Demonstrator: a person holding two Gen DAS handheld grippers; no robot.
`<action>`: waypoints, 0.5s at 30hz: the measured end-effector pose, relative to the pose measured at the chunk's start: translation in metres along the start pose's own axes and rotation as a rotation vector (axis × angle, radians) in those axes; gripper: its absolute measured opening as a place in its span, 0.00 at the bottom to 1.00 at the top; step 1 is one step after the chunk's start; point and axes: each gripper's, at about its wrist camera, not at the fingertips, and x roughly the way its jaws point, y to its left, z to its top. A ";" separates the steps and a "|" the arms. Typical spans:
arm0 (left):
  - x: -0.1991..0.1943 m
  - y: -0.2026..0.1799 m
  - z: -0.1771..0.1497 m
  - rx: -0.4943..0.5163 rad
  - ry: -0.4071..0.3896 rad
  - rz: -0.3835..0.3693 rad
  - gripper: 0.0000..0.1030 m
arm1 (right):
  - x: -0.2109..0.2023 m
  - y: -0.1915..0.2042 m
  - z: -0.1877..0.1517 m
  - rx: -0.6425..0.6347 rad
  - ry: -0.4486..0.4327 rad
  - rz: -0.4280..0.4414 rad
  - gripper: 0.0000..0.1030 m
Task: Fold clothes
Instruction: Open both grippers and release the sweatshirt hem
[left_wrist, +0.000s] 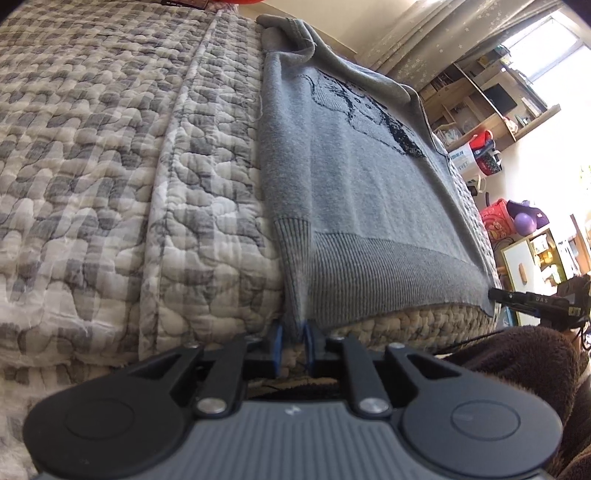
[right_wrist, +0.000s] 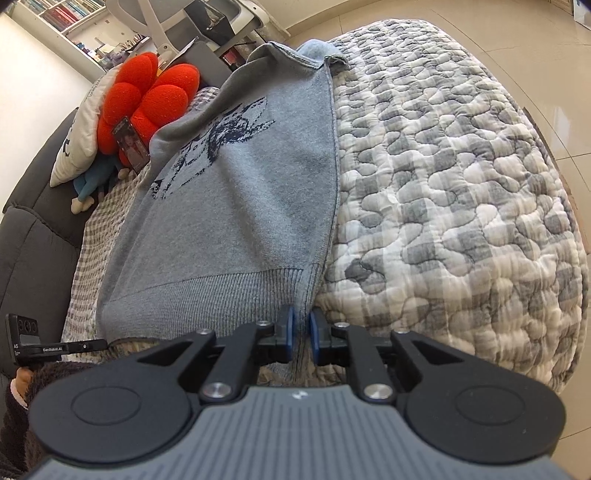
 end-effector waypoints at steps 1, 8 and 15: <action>-0.002 0.000 0.002 0.001 -0.004 -0.007 0.31 | -0.001 0.001 0.002 -0.004 0.000 -0.002 0.17; -0.018 -0.004 0.027 0.035 -0.085 -0.027 0.50 | -0.006 0.003 0.023 -0.025 -0.062 -0.027 0.42; 0.000 0.013 0.071 0.015 -0.222 -0.020 0.51 | 0.018 -0.005 0.051 -0.019 -0.151 -0.048 0.42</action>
